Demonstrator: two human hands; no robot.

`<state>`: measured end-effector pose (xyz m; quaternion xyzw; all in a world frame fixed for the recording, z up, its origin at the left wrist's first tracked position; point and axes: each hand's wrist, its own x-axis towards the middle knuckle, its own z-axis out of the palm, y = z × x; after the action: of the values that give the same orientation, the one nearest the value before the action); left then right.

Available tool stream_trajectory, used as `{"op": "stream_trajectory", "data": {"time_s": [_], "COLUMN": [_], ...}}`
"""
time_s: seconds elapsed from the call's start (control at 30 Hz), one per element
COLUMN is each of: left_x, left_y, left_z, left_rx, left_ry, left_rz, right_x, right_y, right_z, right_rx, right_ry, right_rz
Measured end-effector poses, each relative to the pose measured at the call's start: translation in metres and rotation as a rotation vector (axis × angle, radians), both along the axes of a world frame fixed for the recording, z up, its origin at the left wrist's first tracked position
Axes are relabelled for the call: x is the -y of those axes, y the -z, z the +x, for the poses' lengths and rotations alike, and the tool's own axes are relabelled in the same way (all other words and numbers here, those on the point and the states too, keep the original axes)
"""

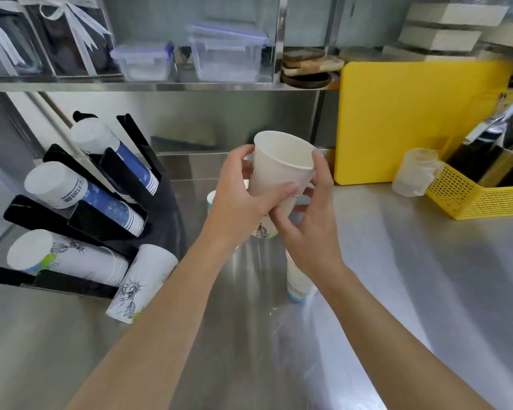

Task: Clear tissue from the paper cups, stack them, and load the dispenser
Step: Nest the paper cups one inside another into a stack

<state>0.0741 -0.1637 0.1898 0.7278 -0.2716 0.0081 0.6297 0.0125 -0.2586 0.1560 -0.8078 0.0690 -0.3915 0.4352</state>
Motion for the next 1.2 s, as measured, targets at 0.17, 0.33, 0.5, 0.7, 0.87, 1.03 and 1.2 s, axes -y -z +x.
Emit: {"op": "stream_trajectory", "data": {"time_s": [0.17,0.33,0.5,0.7,0.87,1.03,1.2], "left_x": [0.032,0.046,0.039,0.027,0.007,-0.045,-0.120], "left_y": [0.005,0.051,0.111,0.120,0.099,0.092,0.115], "left_z": [-0.022,-0.033,-0.038,-0.036,-0.028,-0.011,0.001], "left_rx": [0.140,0.163,0.118,0.182,0.066,0.002,-0.179], "left_ry": [0.137,0.186,0.227,0.233,0.160,-0.054,-0.281], "left_rz": [0.044,0.214,0.574,0.745,0.543,0.400,0.485], "right_x": [0.038,0.048,0.060,0.067,0.051,-0.002,-0.079], "right_y": [-0.002,0.035,0.094,0.109,0.069,0.051,0.072], "right_z": [-0.034,-0.049,-0.063,-0.066,-0.056,-0.028,-0.009], "right_rx": [-0.005,-0.197,-0.562,-0.604,-0.262,-0.136,-0.399], "right_ry": [0.104,0.152,0.170,0.136,0.201,-0.011,-0.395], "right_rz": [-0.151,-0.171,-0.392,-0.571,-0.603,-0.480,0.224]}}
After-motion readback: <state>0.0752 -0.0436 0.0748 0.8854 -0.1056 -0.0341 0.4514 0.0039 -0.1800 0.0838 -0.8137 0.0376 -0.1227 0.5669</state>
